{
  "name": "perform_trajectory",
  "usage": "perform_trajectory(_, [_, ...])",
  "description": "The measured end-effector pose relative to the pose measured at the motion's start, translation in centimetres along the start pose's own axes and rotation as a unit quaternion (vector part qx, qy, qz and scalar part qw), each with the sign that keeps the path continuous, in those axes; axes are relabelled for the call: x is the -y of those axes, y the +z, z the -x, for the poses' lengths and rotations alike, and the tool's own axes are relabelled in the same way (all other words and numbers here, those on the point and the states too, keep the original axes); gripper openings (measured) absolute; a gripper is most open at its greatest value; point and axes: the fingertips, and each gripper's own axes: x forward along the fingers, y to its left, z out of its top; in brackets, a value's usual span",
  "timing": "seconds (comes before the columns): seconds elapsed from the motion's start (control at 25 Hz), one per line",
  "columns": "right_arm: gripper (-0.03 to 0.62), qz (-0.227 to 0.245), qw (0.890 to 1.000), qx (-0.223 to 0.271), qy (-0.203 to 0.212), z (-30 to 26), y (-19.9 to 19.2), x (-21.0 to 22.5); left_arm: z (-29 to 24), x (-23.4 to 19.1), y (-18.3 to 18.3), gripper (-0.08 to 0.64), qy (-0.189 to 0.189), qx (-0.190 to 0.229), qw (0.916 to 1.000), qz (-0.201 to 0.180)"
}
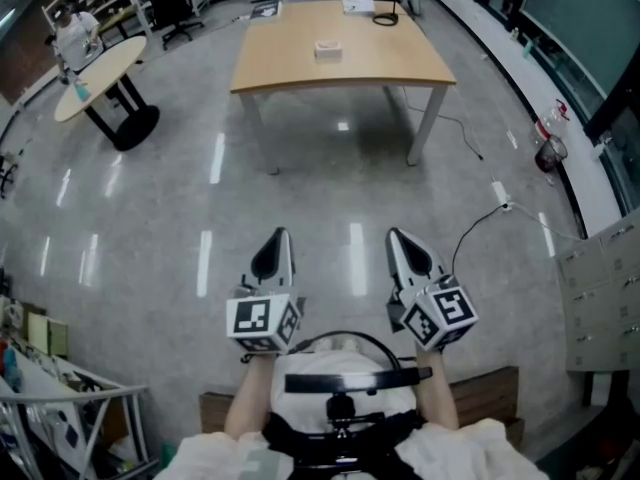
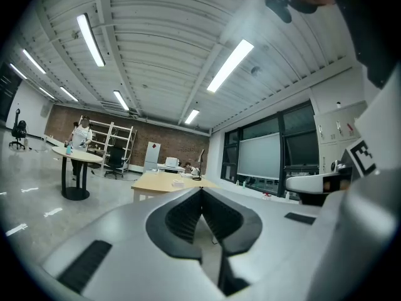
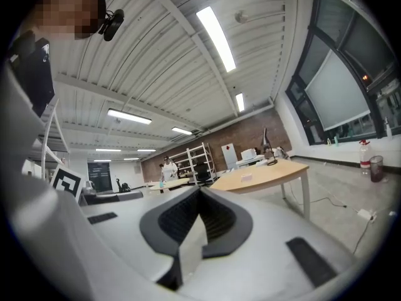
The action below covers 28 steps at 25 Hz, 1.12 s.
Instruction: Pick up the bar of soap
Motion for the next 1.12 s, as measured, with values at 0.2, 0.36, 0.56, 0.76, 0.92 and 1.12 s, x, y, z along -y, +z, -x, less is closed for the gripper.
perform_trajectory(0.2, [0.011,-0.012,1.0,-0.003,-0.003,0.1,-0.3,1.6,-0.7,0.5,-0.7,0.012,0.004,-0.01,0.9999,-0.006])
perform_trajectory(0.36, [0.011,-0.032,0.999,-0.041,0.004,0.3,-1.6,4.0,-1.5,1.3,-1.9,0.012,0.016,-0.017,0.9997,0.0])
perform_trajectory(0.56, [0.01,-0.044,0.997,-0.062,0.018,0.9,-2.9,6.1,-1.6,1.7,-3.3,0.012,0.041,-0.027,0.9988,0.007])
perform_trajectory(0.76, [0.011,-0.053,0.996,-0.075,0.022,-1.1,-3.7,8.2,-4.4,1.2,-4.0,0.012,0.049,-0.037,0.9981,0.005])
perform_trajectory(0.92, [0.01,-0.047,0.996,-0.078,0.026,-5.2,-3.9,10.6,-9.7,-0.1,-4.2,0.012,0.045,-0.034,0.9984,0.007])
perform_trajectory(1.12, [0.011,-0.032,0.995,-0.09,0.025,-13.7,-3.6,14.7,-18.5,-3.2,-4.1,0.012,0.039,-0.029,0.9986,0.02])
